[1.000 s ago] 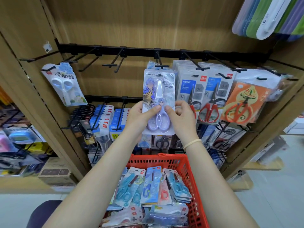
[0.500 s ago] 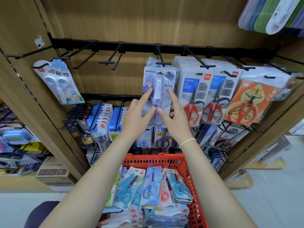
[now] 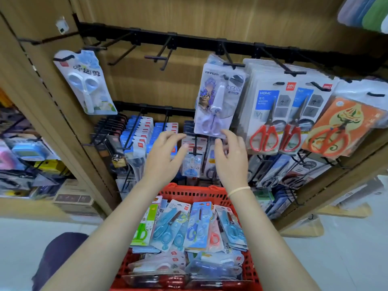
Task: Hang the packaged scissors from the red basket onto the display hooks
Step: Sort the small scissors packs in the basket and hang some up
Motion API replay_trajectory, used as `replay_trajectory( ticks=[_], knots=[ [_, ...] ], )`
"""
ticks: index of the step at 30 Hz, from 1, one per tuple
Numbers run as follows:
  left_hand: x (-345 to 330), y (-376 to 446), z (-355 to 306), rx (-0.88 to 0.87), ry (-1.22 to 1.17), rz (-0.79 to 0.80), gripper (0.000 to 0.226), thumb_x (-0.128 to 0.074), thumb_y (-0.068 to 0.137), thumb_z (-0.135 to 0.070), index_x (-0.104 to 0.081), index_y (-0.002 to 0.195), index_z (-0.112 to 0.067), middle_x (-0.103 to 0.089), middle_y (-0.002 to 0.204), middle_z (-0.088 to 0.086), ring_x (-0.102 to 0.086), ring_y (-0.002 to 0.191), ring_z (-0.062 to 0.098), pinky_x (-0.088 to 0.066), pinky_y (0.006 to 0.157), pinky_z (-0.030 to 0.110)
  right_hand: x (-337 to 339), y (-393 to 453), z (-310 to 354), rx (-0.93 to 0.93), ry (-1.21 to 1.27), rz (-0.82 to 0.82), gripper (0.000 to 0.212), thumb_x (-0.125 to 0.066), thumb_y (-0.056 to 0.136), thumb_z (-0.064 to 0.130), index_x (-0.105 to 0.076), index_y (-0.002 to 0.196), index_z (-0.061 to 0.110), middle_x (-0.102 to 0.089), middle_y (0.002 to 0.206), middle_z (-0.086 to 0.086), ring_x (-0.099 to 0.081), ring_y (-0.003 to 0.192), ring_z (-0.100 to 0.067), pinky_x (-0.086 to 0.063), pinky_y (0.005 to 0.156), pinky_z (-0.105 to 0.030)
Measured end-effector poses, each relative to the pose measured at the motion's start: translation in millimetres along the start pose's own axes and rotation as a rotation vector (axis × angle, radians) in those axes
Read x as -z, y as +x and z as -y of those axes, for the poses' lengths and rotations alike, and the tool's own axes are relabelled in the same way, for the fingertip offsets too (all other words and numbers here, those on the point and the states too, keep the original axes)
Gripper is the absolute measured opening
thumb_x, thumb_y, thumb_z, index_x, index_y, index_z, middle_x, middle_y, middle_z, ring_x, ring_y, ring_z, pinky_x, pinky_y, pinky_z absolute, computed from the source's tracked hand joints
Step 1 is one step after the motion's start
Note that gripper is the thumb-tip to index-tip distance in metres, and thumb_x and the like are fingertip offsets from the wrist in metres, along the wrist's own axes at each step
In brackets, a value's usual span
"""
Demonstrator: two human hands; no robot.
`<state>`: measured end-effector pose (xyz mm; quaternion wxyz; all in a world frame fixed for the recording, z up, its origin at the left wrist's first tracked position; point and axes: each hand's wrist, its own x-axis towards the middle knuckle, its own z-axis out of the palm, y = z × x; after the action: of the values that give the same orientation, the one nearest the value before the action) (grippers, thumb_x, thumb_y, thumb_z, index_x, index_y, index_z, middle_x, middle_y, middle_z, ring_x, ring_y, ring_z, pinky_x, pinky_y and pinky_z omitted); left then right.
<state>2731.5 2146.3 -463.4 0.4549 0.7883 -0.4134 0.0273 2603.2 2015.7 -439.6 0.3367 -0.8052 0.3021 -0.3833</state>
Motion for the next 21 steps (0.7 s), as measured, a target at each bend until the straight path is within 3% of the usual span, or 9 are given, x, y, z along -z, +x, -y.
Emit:
replay_trajectory(
  ticks=[2, 4, 8, 11, 14, 17, 19, 21],
  knots=[
    [5.2, -48.7, 38.0, 0.051, 0.073, -0.051, 0.04, -0.048, 0.1, -0.039, -0.07, 0.121, -0.013, -0.058, 0.121, 0.0, -0.053, 0.114, 0.011, -0.038, 0.09, 0.021, -19.4, -30.7, -10.5, -0.093, 0.054, 0.135, 0.02, -0.053, 0.102, 0.022, -0.064, 0.118, 0.016, -0.062, 0.089, -0.004, -0.058, 0.076, -0.018, -0.047, 0.076, -0.036],
    [10.0, -100.4, 81.0, 0.132, 0.2, -0.058, 0.044, -0.048, 0.098, -0.04, -0.072, 0.115, -0.007, -0.062, 0.115, 0.008, -0.058, 0.11, 0.023, -0.039, 0.092, 0.026, -45.3, -61.0, -25.0, -0.207, 0.05, 0.352, 0.016, -0.053, 0.102, 0.023, -0.067, 0.104, 0.014, -0.065, 0.08, -0.006, -0.059, 0.072, -0.019, -0.047, 0.074, -0.036],
    [19.1, -187.8, 152.7, 0.421, 0.32, 0.125, 0.072, -0.041, 0.093, -0.054, -0.055, 0.139, -0.001, -0.057, 0.136, 0.019, -0.053, 0.126, 0.039, -0.041, 0.106, 0.044, -118.0, -118.0, -61.0, -0.38, 0.004, 0.689, 0.018, -0.057, 0.098, 0.017, -0.065, 0.083, 0.019, -0.064, 0.079, 0.001, -0.06, 0.079, -0.021, -0.05, 0.081, -0.038],
    [18.8, -227.8, 171.7, 0.564, 0.249, 0.288, 0.089, -0.037, 0.093, -0.066, -0.028, 0.16, -0.009, -0.04, 0.157, 0.018, -0.04, 0.144, 0.037, -0.039, 0.113, 0.046, -162.2, -148.0, -73.6, -0.524, -0.018, 0.87, 0.011, -0.058, 0.099, 0.023, -0.066, 0.095, 0.018, -0.067, 0.092, -0.004, -0.068, 0.09, -0.027, -0.055, 0.084, -0.042],
    [13.8, -238.3, 173.2, 0.58, 0.147, 0.317, 0.081, -0.049, 0.102, -0.054, -0.01, 0.165, -0.021, -0.033, 0.163, 0.009, -0.034, 0.148, 0.03, -0.044, 0.109, 0.045, -191.4, -163.8, -82.1, -0.66, -0.027, 0.906, 0.023, -0.065, 0.097, 0.026, -0.062, 0.11, 0.008, -0.072, 0.093, -0.016, -0.072, 0.088, -0.033, -0.059, 0.076, -0.045],
    [13.9, -233.7, 174.0, 0.592, 0.122, 0.316, 0.08, -0.047, 0.103, -0.052, -0.005, 0.165, -0.023, -0.033, 0.164, 0.007, -0.034, 0.149, 0.027, -0.046, 0.104, 0.041, -204.4, -169.8, -91.3, -0.725, -0.052, 0.842, 0.025, -0.075, 0.09, 0.027, -0.061, 0.091, 0.007, -0.069, 0.077, -0.017, -0.07, 0.073, -0.031, -0.059, 0.072, -0.046],
    [14.6, -233.7, 175.9, 0.606, 0.097, 0.332, 0.08, -0.045, 0.103, -0.055, -0.003, 0.165, -0.025, -0.036, 0.162, 0.006, -0.039, 0.145, 0.028, -0.048, 0.102, 0.042, -202.3, -169.4, -87.6, -0.771, -0.024, 0.821, 0.029, -0.075, 0.09, 0.023, -0.062, 0.071, 0.005, -0.063, 0.063, -0.015, -0.062, 0.058, -0.025, -0.052, 0.058, -0.038],
    [14.3, -234.5, 177.3, 0.623, 0.077, 0.339, 0.08, -0.044, 0.103, -0.055, -0.002, 0.164, -0.027, -0.042, 0.158, 0.007, -0.046, 0.139, 0.029, -0.049, 0.1, 0.045, -199.5, -168.2, -85.1, -0.831, 0.037, 0.81, 0.027, -0.075, 0.091, 0.02, -0.064, 0.069, 0.008, -0.063, 0.06, -0.01, -0.058, 0.057, -0.022, -0.043, 0.05, -0.029]
  ],
)
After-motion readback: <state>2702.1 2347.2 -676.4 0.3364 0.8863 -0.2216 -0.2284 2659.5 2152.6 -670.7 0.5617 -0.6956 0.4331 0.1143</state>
